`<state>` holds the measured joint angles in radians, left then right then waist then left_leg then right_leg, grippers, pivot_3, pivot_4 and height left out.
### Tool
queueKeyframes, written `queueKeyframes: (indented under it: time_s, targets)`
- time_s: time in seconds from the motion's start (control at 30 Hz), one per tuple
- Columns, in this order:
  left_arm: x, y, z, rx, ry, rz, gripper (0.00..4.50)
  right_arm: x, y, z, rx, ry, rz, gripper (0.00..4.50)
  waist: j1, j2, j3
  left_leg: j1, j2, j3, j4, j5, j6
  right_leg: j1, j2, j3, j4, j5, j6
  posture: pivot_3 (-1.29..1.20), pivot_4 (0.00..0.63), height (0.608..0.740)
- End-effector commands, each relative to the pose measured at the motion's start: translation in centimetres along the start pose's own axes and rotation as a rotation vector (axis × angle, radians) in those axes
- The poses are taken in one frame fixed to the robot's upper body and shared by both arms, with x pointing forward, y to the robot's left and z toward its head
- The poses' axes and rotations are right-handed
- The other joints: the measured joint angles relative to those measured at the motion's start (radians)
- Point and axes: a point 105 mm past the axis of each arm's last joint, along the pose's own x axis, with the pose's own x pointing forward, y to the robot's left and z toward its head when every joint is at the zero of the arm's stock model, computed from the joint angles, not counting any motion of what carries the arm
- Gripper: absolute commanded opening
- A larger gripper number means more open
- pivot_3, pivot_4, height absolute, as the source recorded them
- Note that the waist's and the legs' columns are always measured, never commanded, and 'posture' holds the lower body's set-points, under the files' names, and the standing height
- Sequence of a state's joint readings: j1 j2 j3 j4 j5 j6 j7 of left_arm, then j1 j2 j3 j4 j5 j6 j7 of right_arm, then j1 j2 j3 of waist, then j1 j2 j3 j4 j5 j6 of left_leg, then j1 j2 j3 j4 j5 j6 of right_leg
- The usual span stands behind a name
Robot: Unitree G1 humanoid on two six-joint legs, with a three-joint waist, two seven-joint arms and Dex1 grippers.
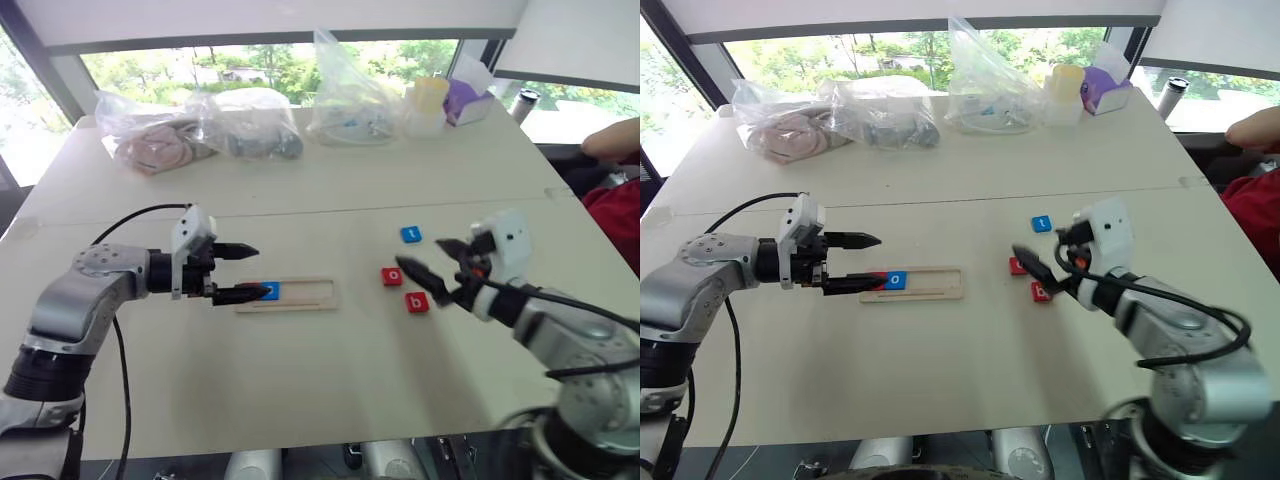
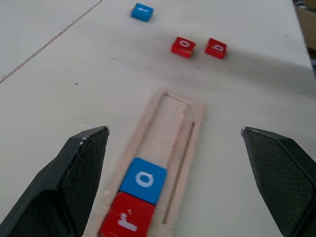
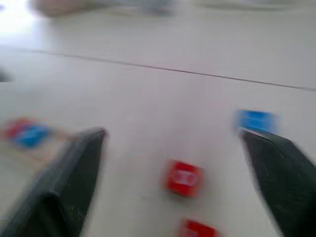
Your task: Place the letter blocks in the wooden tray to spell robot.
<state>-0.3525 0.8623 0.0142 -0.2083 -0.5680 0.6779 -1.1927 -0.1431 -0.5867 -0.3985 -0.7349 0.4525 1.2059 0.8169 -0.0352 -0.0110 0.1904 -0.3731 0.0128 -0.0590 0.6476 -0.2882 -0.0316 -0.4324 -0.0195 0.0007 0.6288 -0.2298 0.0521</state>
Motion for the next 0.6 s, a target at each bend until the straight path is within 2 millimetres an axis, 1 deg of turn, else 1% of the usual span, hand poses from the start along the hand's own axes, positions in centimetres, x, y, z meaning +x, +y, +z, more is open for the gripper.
queueKeyframes:
  time_s: [0.03,0.1,0.13,0.23,0.3,0.37,0.43,0.57,0.6]
  targets:
    - [-0.8,-1.5,0.7,0.029,0.027,-0.051,4.50,-0.3,-1.4,-2.1,-0.150,0.092,0.160,4.41,-0.005,0.000,0.000,0.000,-0.001,0.002,0.000,0.000,0.000,0.000,-0.001,0.001,0.000,0.000,0.000,0.00,0.150,0.740]
    - [-1.2,-2.0,0.8,0.043,0.047,-0.053,4.50,-0.4,-2.5,-4.0,-0.184,0.180,0.228,4.41,-0.011,-0.003,0.002,0.001,-0.001,0.005,0.001,0.000,0.001,0.000,0.000,0.004,0.000,0.000,0.000,0.00,0.150,0.740]
    - [-1.3,-2.1,0.8,0.048,0.051,-0.048,4.50,-0.4,-2.8,-4.4,-0.193,0.195,0.250,4.41,-0.011,-0.004,0.003,0.001,0.000,0.005,0.001,0.000,0.001,0.000,0.000,0.005,0.000,0.000,0.000,0.00,0.150,0.740]
    - [-2.0,-1.7,1.0,0.019,0.045,-0.016,4.50,0.4,-3.6,-4.6,-0.262,0.183,0.300,4.41,-0.010,-0.004,0.003,0.002,0.000,0.005,0.002,0.000,0.001,0.000,0.002,0.006,0.002,0.000,-0.001,0.00,0.150,0.740]
    - [-2.5,-1.2,0.5,0.009,0.058,0.039,4.50,1.3,-4.0,-4.2,-0.329,0.152,0.339,4.41,-0.011,-0.004,0.004,0.002,0.002,0.005,0.003,0.000,0.000,0.000,0.005,0.007,0.002,0.001,-0.003,0.00,0.150,0.740]
    - [-2.6,-1.6,0.2,-0.018,0.049,0.053,4.50,2.5,-4.4,-4.5,-0.428,0.139,0.365,4.41,-0.012,-0.004,0.004,0.003,0.002,0.005,0.004,0.000,0.000,0.000,0.006,0.009,0.003,0.002,-0.003,0.00,0.150,0.740]
    - [-2.7,-2.0,0.0,-0.033,0.045,0.058,4.50,3.3,-4.5,-5.1,-0.488,0.149,0.396,4.41,-0.010,-0.004,0.004,0.003,0.002,0.005,0.004,0.000,0.000,0.000,0.007,0.010,0.003,0.002,-0.003,0.00,0.150,0.740]
    - [-3.0,-2.0,-0.1,-0.042,0.045,0.081,4.50,4.3,-4.8,-5.4,-0.508,0.147,0.437,4.41,-0.001,-0.005,0.004,0.001,0.002,0.005,0.003,0.000,0.000,-0.002,0.007,0.010,0.003,0.004,0.000,0.00,0.150,0.740]
    - [-3.0,-2.0,-0.1,-0.043,0.046,0.085,4.50,4.4,-4.8,-5.5,-0.514,0.153,0.451,4.41,0.000,-0.005,0.005,0.001,0.002,0.005,0.003,0.000,0.000,-0.002,0.006,0.011,0.003,0.005,-0.003,0.00,0.150,0.740]
